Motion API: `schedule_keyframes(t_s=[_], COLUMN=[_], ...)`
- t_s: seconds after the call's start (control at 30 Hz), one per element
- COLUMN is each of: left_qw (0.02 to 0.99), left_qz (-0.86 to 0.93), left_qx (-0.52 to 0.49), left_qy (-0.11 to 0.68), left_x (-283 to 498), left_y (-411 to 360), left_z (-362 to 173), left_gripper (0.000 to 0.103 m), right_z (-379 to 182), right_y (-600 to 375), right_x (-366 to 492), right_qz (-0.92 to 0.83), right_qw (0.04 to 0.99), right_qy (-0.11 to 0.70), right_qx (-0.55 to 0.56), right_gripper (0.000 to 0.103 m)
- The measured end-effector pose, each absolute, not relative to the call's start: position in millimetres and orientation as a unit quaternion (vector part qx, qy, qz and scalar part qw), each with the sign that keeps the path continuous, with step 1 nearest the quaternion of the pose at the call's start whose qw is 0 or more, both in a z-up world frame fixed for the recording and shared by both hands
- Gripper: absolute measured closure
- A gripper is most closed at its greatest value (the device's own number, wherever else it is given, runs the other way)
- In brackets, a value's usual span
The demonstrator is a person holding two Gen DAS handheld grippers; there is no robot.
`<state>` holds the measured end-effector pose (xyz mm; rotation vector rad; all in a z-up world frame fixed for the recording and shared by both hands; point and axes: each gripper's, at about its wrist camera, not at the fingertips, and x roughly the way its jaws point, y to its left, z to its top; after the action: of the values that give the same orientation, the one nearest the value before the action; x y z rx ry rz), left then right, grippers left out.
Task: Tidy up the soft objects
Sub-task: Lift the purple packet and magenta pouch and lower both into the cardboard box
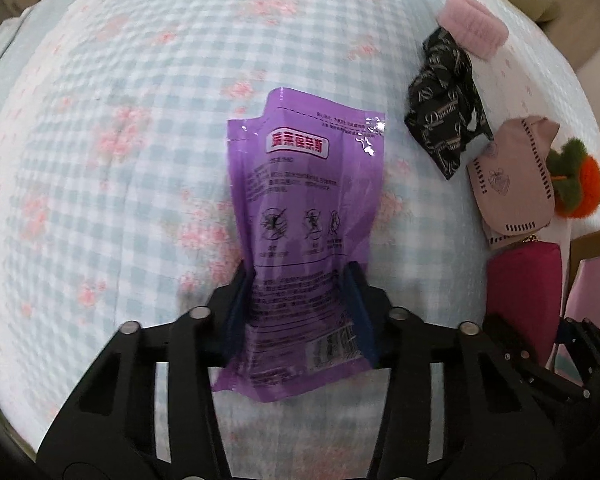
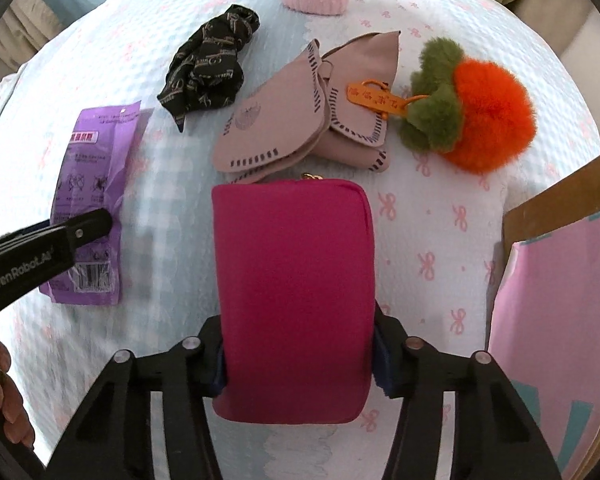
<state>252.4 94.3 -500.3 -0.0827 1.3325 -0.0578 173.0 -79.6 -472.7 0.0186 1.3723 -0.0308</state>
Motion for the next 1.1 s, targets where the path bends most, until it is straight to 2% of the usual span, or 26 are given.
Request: schedule_keyframes(t_s=[0.2, 0.47, 0.67, 0.93, 1.1], left_qw=[0.788, 0.801, 0.821, 0.855, 0.869], left_qz=[-0.032, -0.036, -0.03, -0.031, -0.043], left_qx=[-0.058, -0.054, -0.058, -0.058, -0.042], left_qy=[0.612, 0.595, 0.568, 0.514, 0.491], left_x=[254.6, 251.7, 242.8, 206.5, 180.4], left_y=[108.9, 123.2, 128.5, 140.9, 128.1], left_z=[-492.3, -454.8, -399.7, -284.0, -231.6], left_gripper=[0.074, 0.075, 0.075, 0.075, 0.075], right_z=[-465.4, -431.8, -374.8, -263.2, -202.1], right_y=[-82.8, -87.6, -81.4, -71.3, -81.1], right_x=[181.2, 171.5, 163.6, 126.6, 111.8], right_qz=[-0.025, -0.032, -0.034, -0.031, -0.023], right_qw=[0.776, 0.787, 0.805, 0.835, 0.853], right_qy=[0.63, 0.615, 0.59, 0.546, 0.519], right_qx=[0.027, 0.041, 0.051, 0.059, 0.051], right_gripper=[0.059, 0.062, 0.062, 0.062, 0.062])
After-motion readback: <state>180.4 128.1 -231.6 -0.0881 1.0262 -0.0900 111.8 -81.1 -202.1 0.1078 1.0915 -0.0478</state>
